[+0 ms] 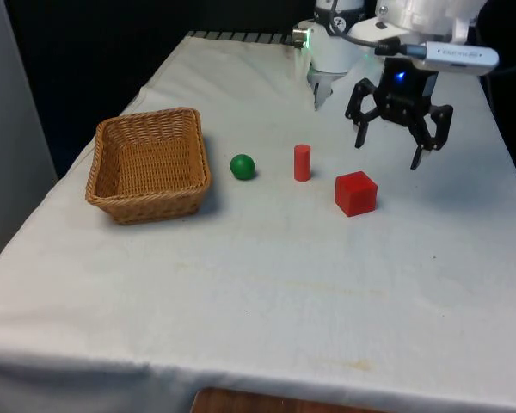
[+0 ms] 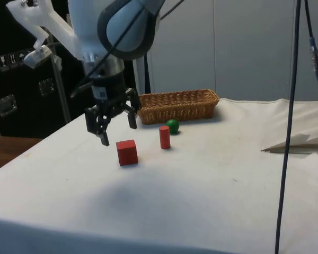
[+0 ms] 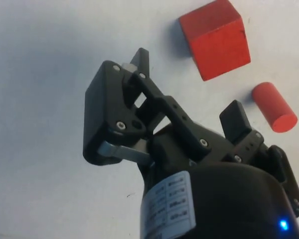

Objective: Pick up the object to the left of the cylinder and place it into the basket.

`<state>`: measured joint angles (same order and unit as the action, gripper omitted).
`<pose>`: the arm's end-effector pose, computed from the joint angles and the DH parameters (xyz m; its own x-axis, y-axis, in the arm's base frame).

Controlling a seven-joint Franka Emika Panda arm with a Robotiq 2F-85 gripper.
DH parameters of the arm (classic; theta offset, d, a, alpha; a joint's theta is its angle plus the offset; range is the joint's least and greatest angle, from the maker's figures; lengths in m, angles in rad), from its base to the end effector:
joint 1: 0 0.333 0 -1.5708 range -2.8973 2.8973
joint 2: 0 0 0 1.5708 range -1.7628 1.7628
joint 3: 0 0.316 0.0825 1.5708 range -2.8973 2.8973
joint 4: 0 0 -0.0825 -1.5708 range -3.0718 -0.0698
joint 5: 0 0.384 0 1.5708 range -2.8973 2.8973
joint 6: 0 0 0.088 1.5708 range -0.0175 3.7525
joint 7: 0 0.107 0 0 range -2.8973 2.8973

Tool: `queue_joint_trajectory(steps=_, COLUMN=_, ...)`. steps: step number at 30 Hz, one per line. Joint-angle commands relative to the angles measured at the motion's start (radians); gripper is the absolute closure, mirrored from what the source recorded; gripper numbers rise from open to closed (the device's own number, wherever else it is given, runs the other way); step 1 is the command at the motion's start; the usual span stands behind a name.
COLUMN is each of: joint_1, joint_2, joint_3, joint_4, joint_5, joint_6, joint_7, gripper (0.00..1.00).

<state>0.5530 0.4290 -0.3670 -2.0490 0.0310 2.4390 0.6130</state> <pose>0.5834 0.1142 0.2402 0.9121 -0.4045 0.0664 -0.4096 -0.9054 0.1119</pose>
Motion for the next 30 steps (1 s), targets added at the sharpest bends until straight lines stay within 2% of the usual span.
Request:
queue_joint_trajectory(steps=1, joint_1=0.005, joint_2=0.004, joint_3=-0.007, joint_4=-0.003, joint_5=-0.009, joint_6=0.015, joint_7=0.012, gripper=0.0)
queue_joint_trajectory(steps=2, joint_1=0.0, joint_2=0.004, joint_3=-0.001, joint_4=0.0, joint_5=-0.001, joint_6=0.002, joint_7=0.005, gripper=0.0)
queue_joint_trajectory(steps=3, joint_1=0.005, joint_2=0.011, joint_3=-0.009, joint_4=-0.002, joint_5=-0.012, joint_6=0.019, joint_7=0.022, gripper=0.0)
queue_joint_trajectory(steps=9, joint_1=0.005, joint_2=0.031, joint_3=-0.015, joint_4=-0.002, joint_5=-0.03, joint_6=0.034, joint_7=0.062, gripper=0.0)
queue_joint_trajectory(steps=10, joint_1=0.0, joint_2=0.027, joint_3=-0.008, joint_4=0.0, joint_5=-0.024, joint_6=0.019, joint_7=0.052, gripper=0.0)
queue_joint_trajectory(steps=11, joint_1=0.005, joint_2=0.037, joint_3=-0.017, joint_4=-0.002, joint_5=-0.037, joint_6=0.037, joint_7=0.076, gripper=0.0)
queue_joint_trajectory(steps=19, joint_1=0.005, joint_2=0.065, joint_3=-0.025, joint_4=0.001, joint_5=-0.071, joint_6=0.05, joint_7=0.144, gripper=0.0)
queue_joint_trajectory(steps=20, joint_1=-0.001, joint_2=0.058, joint_3=-0.017, joint_4=0.001, joint_5=-0.063, joint_6=0.036, joint_7=0.129, gripper=0.0)
queue_joint_trajectory(steps=21, joint_1=0.005, joint_2=0.068, joint_3=-0.027, joint_4=0.001, joint_5=-0.075, joint_6=0.051, joint_7=0.151, gripper=0.0)
queue_joint_trajectory(steps=26, joint_1=0.005, joint_2=0.085, joint_3=-0.031, joint_4=0.004, joint_5=-0.095, joint_6=0.056, joint_7=0.19, gripper=0.0)
queue_joint_trajectory(steps=29, joint_1=0.002, joint_2=0.1, joint_3=-0.032, joint_4=0.006, joint_5=-0.106, joint_6=0.07, joint_7=0.216, gripper=0.0)
queue_joint_trajectory(steps=30, joint_1=-0.001, joint_2=0.093, joint_3=-0.026, joint_4=0.004, joint_5=-0.101, joint_6=0.056, joint_7=0.207, gripper=0.0)
